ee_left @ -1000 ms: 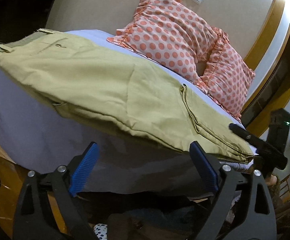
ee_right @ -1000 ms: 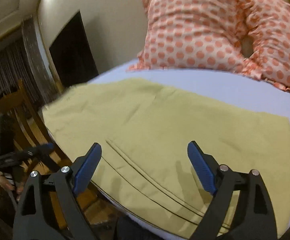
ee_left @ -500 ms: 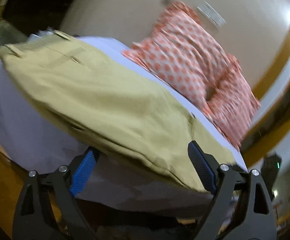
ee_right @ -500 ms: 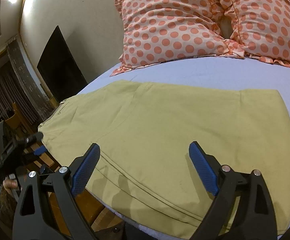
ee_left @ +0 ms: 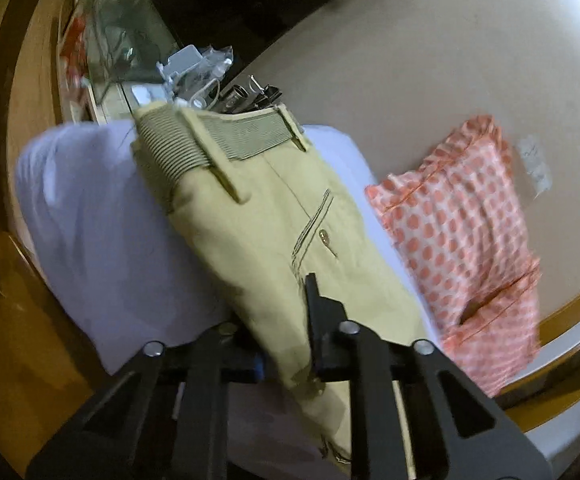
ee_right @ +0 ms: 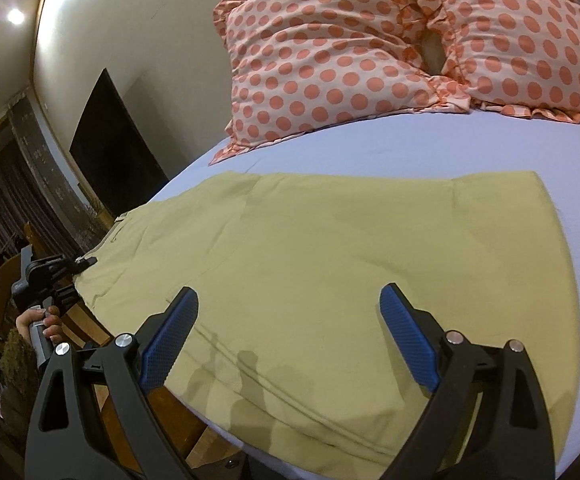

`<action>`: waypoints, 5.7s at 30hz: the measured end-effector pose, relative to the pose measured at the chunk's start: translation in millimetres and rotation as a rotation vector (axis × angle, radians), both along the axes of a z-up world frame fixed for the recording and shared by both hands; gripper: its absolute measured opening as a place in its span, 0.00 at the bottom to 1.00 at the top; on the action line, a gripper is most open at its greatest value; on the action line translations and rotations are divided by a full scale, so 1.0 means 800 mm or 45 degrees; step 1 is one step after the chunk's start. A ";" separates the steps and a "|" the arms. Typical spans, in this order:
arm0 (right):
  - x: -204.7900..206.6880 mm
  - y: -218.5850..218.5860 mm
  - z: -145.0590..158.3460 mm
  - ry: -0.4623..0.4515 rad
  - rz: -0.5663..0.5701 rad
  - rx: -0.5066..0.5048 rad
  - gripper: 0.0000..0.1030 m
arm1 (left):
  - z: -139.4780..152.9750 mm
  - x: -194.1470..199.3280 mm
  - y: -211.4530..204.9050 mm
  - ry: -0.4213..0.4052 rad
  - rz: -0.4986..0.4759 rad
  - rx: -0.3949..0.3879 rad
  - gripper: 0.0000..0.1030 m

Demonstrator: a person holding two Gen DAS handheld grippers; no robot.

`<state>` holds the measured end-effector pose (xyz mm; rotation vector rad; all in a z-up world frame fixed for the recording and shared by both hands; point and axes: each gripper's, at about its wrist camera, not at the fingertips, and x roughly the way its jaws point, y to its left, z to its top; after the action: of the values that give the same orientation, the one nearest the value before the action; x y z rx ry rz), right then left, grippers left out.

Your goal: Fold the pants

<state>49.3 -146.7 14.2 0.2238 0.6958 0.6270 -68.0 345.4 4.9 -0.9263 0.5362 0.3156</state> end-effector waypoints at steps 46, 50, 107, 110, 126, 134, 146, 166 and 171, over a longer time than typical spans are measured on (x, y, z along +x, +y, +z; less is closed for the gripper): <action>0.096 -0.176 -0.059 0.520 -0.098 0.541 0.13 | 0.026 0.240 -0.318 0.264 -1.316 0.358 0.26; 0.108 -0.172 -0.042 0.523 -0.067 0.615 0.12 | 0.048 0.245 -0.329 0.203 -1.315 0.424 0.07; -0.003 -0.030 -0.028 0.096 -0.527 -0.542 0.99 | 0.006 0.107 -0.391 0.302 -0.854 0.932 0.98; -0.003 -0.030 -0.027 0.098 -0.526 -0.543 0.99 | 0.006 0.107 -0.391 0.300 -0.854 0.933 0.98; -0.003 -0.030 -0.027 0.097 -0.526 -0.542 0.99 | 0.008 0.108 -0.391 0.300 -0.854 0.933 0.98; -0.002 -0.030 -0.027 0.097 -0.526 -0.543 0.99 | 0.007 0.108 -0.391 0.301 -0.853 0.933 0.98; -0.003 -0.030 -0.027 0.097 -0.526 -0.542 0.99 | 0.007 0.108 -0.391 0.301 -0.852 0.933 0.98; -0.003 -0.031 -0.027 0.097 -0.526 -0.542 0.99 | 0.007 0.109 -0.392 0.309 -0.854 0.930 0.98; -0.003 -0.031 -0.027 0.097 -0.526 -0.542 0.99 | 0.007 0.111 -0.392 0.322 -0.862 0.924 0.98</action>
<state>47.1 -171.2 -7.5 -0.0073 0.8105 0.0690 21.0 32.0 10.4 0.0249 0.8552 -0.0058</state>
